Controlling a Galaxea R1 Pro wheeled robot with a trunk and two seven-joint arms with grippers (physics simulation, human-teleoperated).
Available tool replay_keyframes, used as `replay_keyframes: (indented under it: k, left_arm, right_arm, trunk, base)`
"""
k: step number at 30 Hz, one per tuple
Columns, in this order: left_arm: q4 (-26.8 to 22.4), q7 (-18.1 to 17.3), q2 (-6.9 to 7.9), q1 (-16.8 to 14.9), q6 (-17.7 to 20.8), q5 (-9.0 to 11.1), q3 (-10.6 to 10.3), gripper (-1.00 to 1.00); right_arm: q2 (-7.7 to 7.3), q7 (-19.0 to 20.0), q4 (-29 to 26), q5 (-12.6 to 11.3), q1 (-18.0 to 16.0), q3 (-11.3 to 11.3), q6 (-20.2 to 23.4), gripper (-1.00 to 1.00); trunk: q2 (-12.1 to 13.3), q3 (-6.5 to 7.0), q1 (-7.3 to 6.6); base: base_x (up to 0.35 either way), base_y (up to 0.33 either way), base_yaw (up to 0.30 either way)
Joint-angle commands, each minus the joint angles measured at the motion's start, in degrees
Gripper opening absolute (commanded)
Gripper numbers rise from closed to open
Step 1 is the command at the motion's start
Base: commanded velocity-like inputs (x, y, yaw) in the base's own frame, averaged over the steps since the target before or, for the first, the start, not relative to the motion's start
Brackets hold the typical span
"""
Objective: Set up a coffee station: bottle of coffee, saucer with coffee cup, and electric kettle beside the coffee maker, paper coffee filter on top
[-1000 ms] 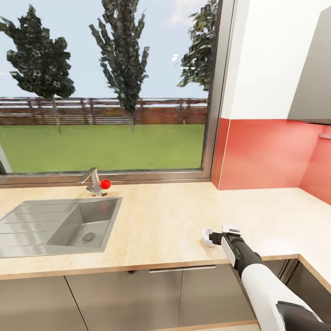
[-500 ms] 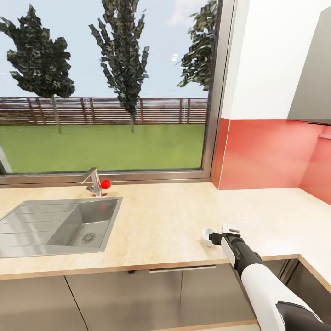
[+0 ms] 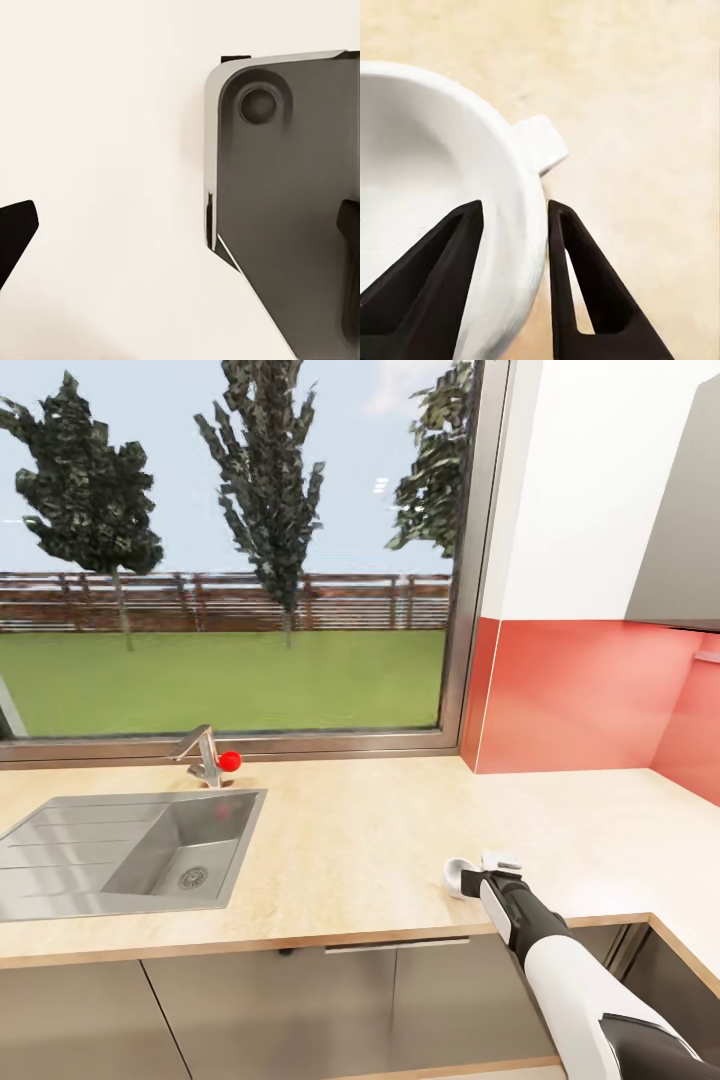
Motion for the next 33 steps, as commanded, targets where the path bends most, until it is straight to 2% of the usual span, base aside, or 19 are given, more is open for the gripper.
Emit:
replay_keyframes:
  k: [1, 24, 33]
  left_arm:
    - [0.1, 0.17, 0.0, -0.03, -0.24, -0.6, 0.43, 1.0]
    - [0.06, 0.09, -0.01, -0.04, -0.3, -0.59, 0.43, 1.0]
    - [-0.07, 0.09, 0.06, -0.09, -0.65, -0.58, 0.51, 1.0]
  right_arm:
    - [0.07, -0.02, 0.43, -0.34, 0.04, -0.27, 0.16, -1.0]
    - [0.3, -0.02, -0.25, -0.43, 0.01, -0.36, 0.16, -1.0]
    - [0.32, -0.01, -11.44, -0.51, -0.01, -0.31, 0.56, -1.0]
  trunk:
    - [-0.01, -0.04, 0.03]
    - [-0.01, -0.04, 0.03]
    - [-0.01, -0.04, 0.03]
  base:
    - [0.0, 0.0, 0.0]
    - [0.0, 0.0, 0.0]
    - [0.0, 0.0, 0.0]
